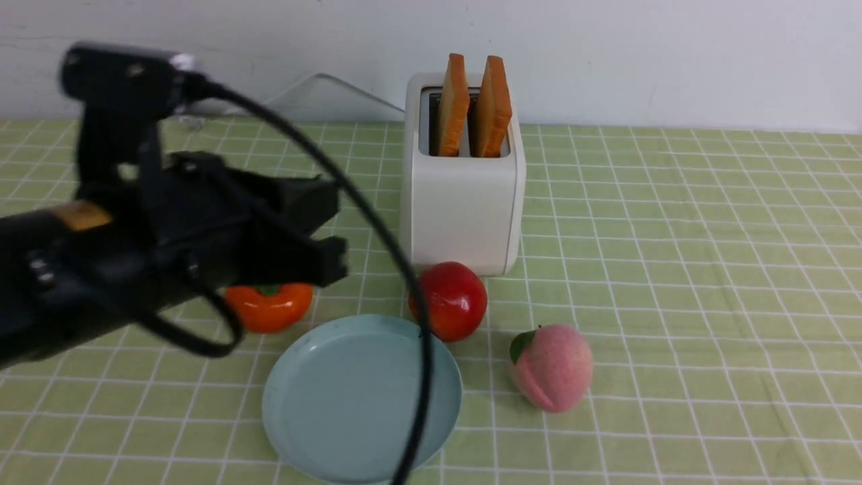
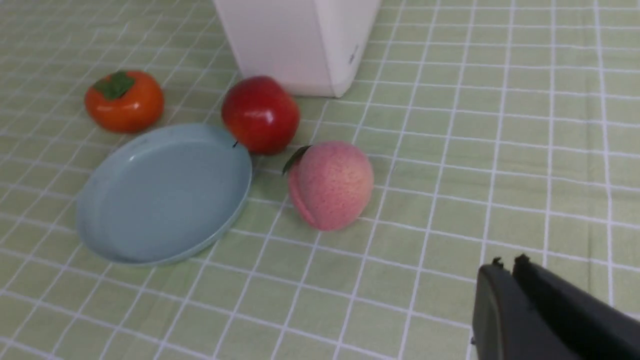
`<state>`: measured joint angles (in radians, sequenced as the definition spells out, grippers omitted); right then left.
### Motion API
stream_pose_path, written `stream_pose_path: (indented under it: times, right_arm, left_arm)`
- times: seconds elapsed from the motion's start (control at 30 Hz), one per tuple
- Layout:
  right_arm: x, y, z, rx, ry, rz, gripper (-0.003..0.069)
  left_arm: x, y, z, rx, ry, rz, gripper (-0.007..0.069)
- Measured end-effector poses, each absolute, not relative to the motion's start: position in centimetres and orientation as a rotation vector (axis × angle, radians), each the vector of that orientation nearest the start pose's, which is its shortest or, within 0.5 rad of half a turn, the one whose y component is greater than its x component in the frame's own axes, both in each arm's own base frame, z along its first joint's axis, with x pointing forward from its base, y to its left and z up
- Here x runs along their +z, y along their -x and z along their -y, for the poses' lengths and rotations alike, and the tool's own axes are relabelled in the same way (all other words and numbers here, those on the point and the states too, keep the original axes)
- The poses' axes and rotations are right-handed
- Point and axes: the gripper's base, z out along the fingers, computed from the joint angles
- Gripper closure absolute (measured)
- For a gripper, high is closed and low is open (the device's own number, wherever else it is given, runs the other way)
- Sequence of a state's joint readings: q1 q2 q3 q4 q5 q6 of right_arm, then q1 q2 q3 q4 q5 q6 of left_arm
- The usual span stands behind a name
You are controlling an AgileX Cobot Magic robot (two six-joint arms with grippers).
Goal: Take toasted bread from bread machine on green coffee tablecloth place on plate.
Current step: 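Reach for a toast slice standing in the toaster with the left gripper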
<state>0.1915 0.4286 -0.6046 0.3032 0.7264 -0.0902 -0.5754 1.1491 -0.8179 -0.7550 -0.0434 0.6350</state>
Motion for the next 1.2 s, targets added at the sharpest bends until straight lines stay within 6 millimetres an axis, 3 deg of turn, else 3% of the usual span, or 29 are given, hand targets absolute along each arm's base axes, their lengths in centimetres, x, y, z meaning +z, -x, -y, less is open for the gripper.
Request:
stream_pose_path:
  times: [0.03, 0.17, 0.3, 0.43, 0.47, 0.57, 0.67, 0.93, 1.2]
  right_arm:
    - [32.5, -7.2, -3.3, 0.412, 0.189, -2.026, 0.0621]
    - [35.5, -7.0, -3.5, 0.417, 0.236, -1.982, 0.0621]
    - [36.5, -6.7, -3.4, 0.416, 0.243, -1.954, 0.0621]
    - [36.3, -6.6, -3.4, 0.418, 0.253, -1.982, 0.062]
    - [36.3, -6.5, -3.4, 0.418, 0.254, -1.984, 0.062]
    - [36.3, -6.5, -3.4, 0.417, 0.258, -1.988, 0.0617]
    - [36.3, -6.5, -3.4, 0.408, 0.27, -1.986, 0.0616]
    - [36.2, -6.5, -3.4, 0.386, 0.304, -1.988, 0.0609]
    - [36.1, -6.5, -3.4, 0.384, 0.309, -1.991, 0.0606]
  left_arm:
    - [33.6, -21.9, 13.9, -0.468, -0.388, -1.767, 0.0638]
    - [33.1, -25.8, 16.2, -0.401, -0.289, -1.726, 0.0627]
    - [31.9, -28.7, 17.7, -0.36, -0.255, -1.737, 0.0546]
    - [30.8, -31.8, 19.9, -0.345, -0.26, -1.748, 0.0342]
    - [30.8, -31.9, 19.9, -0.344, -0.259, -1.747, 0.0333]
    - [30.3, -34.3, 21.3, -0.328, -0.241, -1.726, 0.0192]
    - [29.7, -36.0, 22.5, -0.322, -0.235, -1.718, 0.0147]
    - [27.8, -40.1, 24.6, -0.266, -0.181, -1.656, 0.0173]
    - [26.6, -41.6, 25.2, -0.237, -0.143, -1.631, 0.0254]
